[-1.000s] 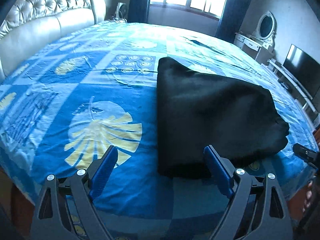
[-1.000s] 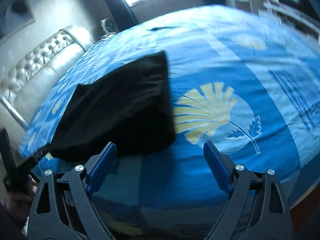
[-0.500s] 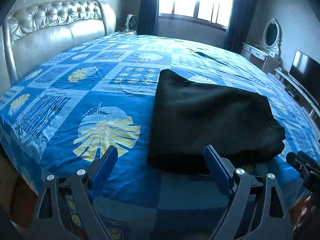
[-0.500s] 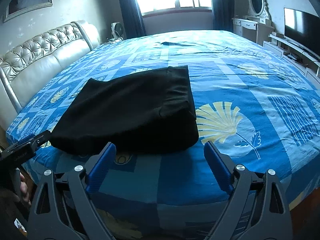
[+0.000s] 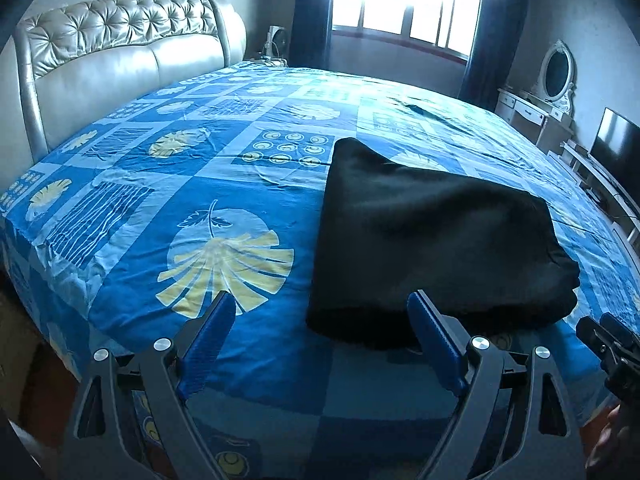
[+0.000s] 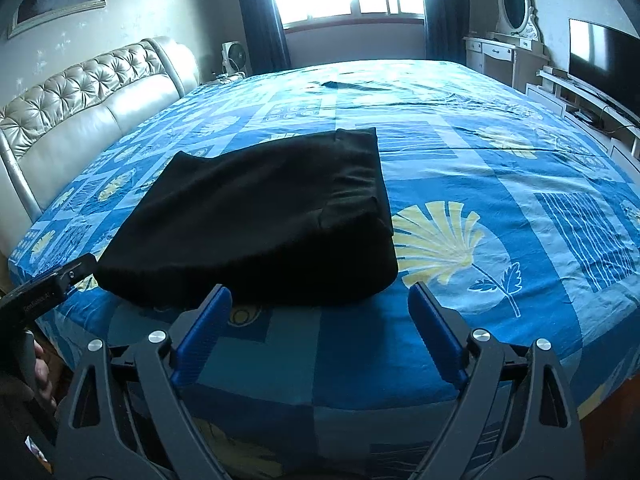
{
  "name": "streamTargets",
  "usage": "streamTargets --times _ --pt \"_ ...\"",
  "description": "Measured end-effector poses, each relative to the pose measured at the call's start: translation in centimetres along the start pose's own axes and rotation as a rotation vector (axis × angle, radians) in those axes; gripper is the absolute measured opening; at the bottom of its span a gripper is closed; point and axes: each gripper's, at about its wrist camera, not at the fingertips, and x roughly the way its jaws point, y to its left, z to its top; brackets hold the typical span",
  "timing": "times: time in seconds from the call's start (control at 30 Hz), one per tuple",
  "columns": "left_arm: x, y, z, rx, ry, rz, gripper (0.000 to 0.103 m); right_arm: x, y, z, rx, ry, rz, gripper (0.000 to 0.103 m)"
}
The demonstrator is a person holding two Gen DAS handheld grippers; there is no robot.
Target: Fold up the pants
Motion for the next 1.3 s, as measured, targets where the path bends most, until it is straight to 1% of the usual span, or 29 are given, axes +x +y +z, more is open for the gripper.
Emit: streamTargets --times 0.3,0.47,0.57,0.8,1.03,1.17,1.3 --pt "-0.2 -0.1 0.0 -0.004 -0.007 0.007 0.087 0.1 0.0 -0.1 0.001 0.001 0.001 0.090" --pt "-0.3 -0.3 0.1 0.001 -0.010 0.029 0.087 0.1 0.1 -0.1 0.001 0.002 0.001 0.090" --pt "-0.3 -0.4 0.2 0.005 -0.014 0.054 0.087 0.2 0.0 -0.2 0.000 0.004 0.002 0.090" --pt "-0.6 -0.5 0.5 0.033 -0.036 0.078 0.087 0.3 0.0 -0.3 0.002 0.006 0.004 0.090" --pt "-0.4 -0.9 0.4 0.061 -0.035 0.092 0.087 0.4 0.0 -0.4 0.002 0.009 0.008 0.090" --pt "-0.6 -1.1 0.4 0.071 -0.054 0.116 0.087 0.5 -0.1 -0.3 0.002 0.013 0.013 0.090" --pt "-0.8 -1.3 0.4 0.087 -0.071 0.163 0.087 0.5 -0.1 -0.3 0.002 0.013 0.014 0.090"
